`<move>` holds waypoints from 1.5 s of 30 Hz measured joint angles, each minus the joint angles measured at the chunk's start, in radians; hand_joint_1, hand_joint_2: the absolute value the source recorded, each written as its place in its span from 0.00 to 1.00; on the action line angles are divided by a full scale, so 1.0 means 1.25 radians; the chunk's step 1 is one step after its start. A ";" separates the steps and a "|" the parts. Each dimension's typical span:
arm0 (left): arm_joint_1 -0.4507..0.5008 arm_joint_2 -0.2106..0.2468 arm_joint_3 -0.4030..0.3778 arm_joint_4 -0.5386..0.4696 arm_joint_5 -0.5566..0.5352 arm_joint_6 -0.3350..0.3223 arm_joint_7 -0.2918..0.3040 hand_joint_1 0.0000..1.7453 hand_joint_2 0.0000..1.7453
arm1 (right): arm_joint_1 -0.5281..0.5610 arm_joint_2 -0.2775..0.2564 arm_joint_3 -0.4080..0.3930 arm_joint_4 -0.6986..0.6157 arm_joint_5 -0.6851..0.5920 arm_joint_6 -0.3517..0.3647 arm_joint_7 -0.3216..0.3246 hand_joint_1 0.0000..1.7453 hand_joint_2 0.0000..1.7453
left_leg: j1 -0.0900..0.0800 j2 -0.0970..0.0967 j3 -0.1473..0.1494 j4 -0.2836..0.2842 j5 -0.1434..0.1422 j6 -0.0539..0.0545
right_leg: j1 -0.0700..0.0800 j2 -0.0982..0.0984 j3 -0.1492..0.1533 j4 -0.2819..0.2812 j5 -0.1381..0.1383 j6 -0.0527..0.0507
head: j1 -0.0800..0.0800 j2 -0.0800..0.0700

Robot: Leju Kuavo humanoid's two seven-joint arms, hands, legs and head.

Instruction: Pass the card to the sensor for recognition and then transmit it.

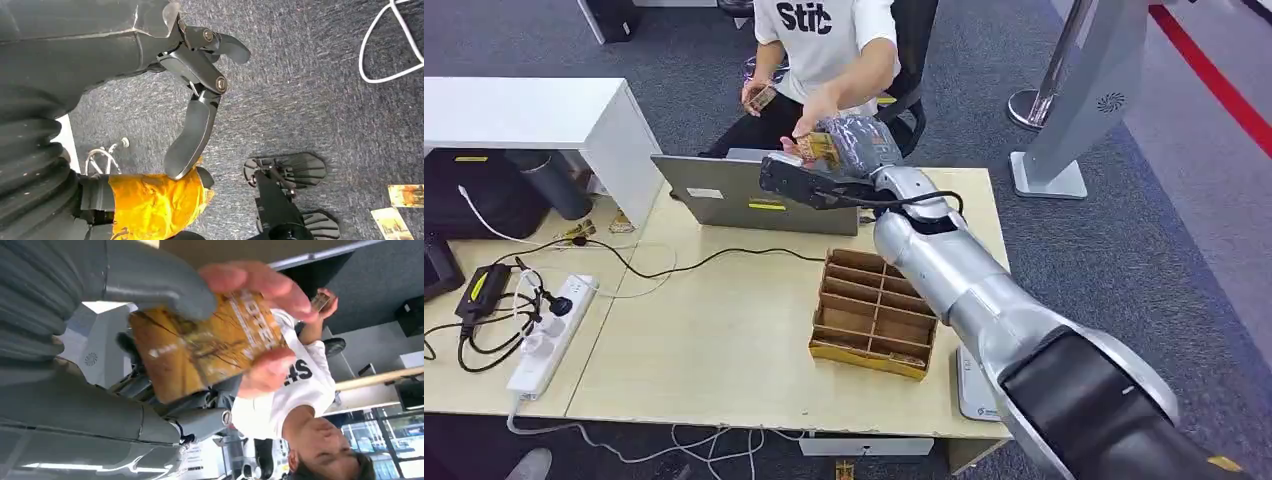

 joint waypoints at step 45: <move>0.108 0.013 0.055 0.000 0.120 0.042 -0.102 0.00 1.00 | 0.656 -0.442 -0.185 -0.801 -0.088 -0.046 -0.177 0.00 1.00 | 0.000 -0.001 -0.001 0.000 -0.002 0.001 | 0.000 -0.002 0.000 -0.002 -0.001 0.001 | 0.000 0.000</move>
